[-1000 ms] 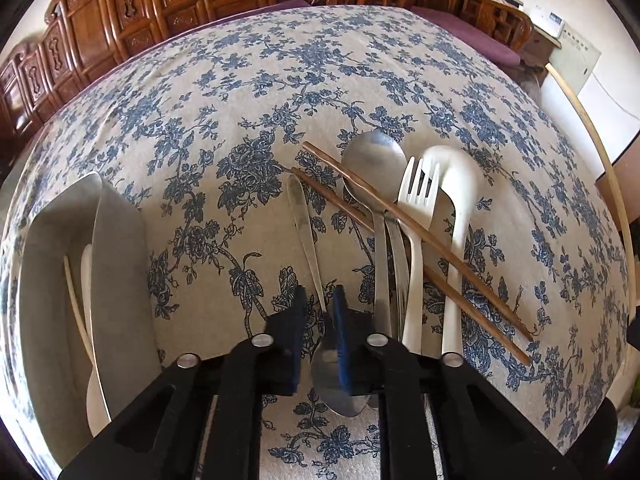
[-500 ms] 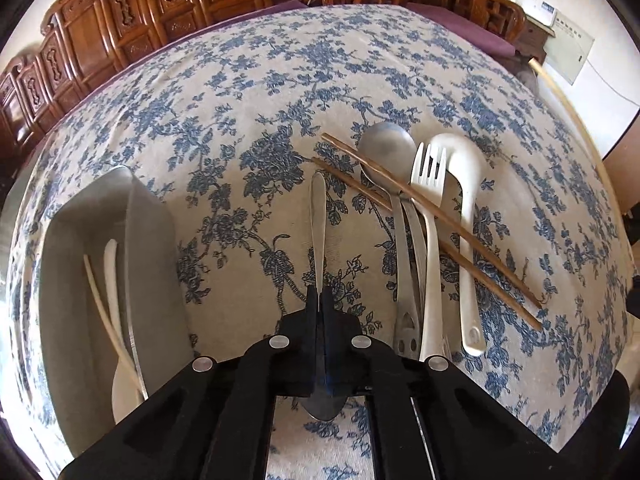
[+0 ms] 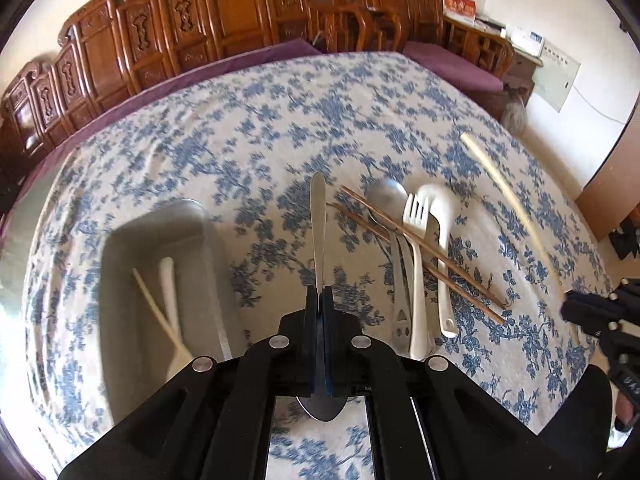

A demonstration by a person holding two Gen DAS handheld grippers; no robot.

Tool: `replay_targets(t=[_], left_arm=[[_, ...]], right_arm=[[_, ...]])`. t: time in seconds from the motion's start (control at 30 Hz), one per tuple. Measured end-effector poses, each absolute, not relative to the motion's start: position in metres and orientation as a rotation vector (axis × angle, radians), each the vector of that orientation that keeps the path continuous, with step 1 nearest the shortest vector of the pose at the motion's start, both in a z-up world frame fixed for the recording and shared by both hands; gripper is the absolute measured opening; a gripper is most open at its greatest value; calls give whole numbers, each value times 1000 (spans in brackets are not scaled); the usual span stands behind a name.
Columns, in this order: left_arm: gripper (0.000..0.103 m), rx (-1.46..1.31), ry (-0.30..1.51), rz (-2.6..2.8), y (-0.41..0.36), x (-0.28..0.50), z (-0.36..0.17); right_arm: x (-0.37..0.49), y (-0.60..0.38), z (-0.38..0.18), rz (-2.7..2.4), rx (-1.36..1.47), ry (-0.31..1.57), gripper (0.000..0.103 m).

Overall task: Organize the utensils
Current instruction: 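Place the metal spoon in the tray and open the left gripper while the right carries the chopstick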

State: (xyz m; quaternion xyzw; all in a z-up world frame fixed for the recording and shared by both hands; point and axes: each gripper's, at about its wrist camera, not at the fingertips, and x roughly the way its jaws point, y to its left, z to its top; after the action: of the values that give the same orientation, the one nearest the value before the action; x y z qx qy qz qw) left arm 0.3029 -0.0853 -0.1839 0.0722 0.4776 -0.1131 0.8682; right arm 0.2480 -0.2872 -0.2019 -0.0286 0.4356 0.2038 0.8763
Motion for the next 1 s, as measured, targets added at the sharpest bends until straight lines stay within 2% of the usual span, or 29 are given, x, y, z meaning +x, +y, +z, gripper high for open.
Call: replay_targets(t=[0.37,1.0], left_arm=[[1,118,959,-180,-25,293,-165],[1,99,1054,-63,34,305,-219]], right_arm=[[253,-223,-196,493,-92,899,6],[252,-185,-201,538,-112,911,6]])
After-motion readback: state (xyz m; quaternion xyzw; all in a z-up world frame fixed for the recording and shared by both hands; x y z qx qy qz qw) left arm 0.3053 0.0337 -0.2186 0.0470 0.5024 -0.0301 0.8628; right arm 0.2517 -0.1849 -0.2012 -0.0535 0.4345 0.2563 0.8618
